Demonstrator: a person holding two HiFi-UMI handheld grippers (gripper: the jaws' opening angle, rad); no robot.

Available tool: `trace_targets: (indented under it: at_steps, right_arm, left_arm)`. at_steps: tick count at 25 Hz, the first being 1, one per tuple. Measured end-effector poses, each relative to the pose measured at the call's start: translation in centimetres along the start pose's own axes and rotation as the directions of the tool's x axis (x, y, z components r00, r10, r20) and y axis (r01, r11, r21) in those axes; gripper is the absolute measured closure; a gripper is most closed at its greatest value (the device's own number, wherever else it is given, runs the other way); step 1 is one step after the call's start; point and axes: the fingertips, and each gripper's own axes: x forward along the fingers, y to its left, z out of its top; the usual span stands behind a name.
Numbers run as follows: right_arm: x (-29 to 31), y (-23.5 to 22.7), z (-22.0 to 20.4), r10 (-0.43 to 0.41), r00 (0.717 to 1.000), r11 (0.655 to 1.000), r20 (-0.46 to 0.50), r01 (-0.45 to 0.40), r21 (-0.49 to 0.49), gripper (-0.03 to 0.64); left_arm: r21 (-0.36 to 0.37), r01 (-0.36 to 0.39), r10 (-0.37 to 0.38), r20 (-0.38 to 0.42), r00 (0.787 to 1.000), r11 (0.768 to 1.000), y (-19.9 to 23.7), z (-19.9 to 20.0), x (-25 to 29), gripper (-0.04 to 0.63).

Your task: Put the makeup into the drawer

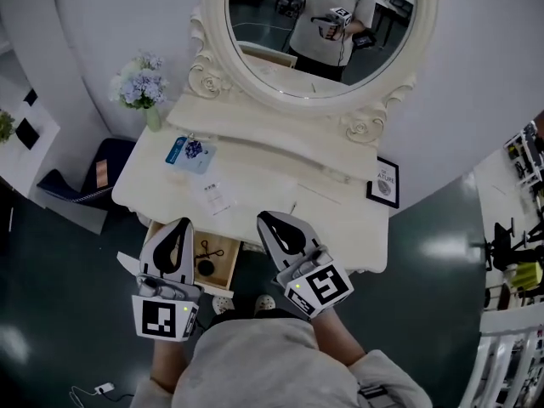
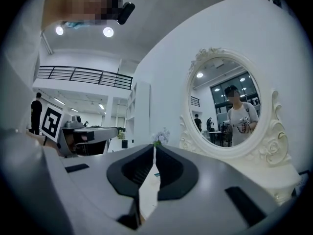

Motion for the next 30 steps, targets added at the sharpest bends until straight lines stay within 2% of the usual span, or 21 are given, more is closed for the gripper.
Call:
trace_targets:
  at_steps: [7, 19, 30]
  right_arm:
    - [-1.5, -1.1, 2.0, -0.044, 0.998, 0.999, 0.044, 0.045, -0.028, 0.589]
    - [-3.9, -2.7, 4.4, -0.108, 0.989, 0.99, 0.105, 0.117, -0.08, 0.589]
    - [-5.1, -3.0, 4.8, -0.13, 0.983, 0.987, 0.13, 0.141, -0.075, 0.589]
  left_arm:
    - [-0.015, 0.077, -0.077, 0.006, 0.997, 0.997, -1.8, -0.3, 1.4, 0.581]
    - [-0.015, 0.125, -0.124, 0.052, 0.991, 0.992, -3.5, 1.1, 3.1, 0.581]
    - [-0.017, 0.152, -0.15, 0.065, 0.987, 0.988, -4.6, 1.5, 3.6, 0.581]
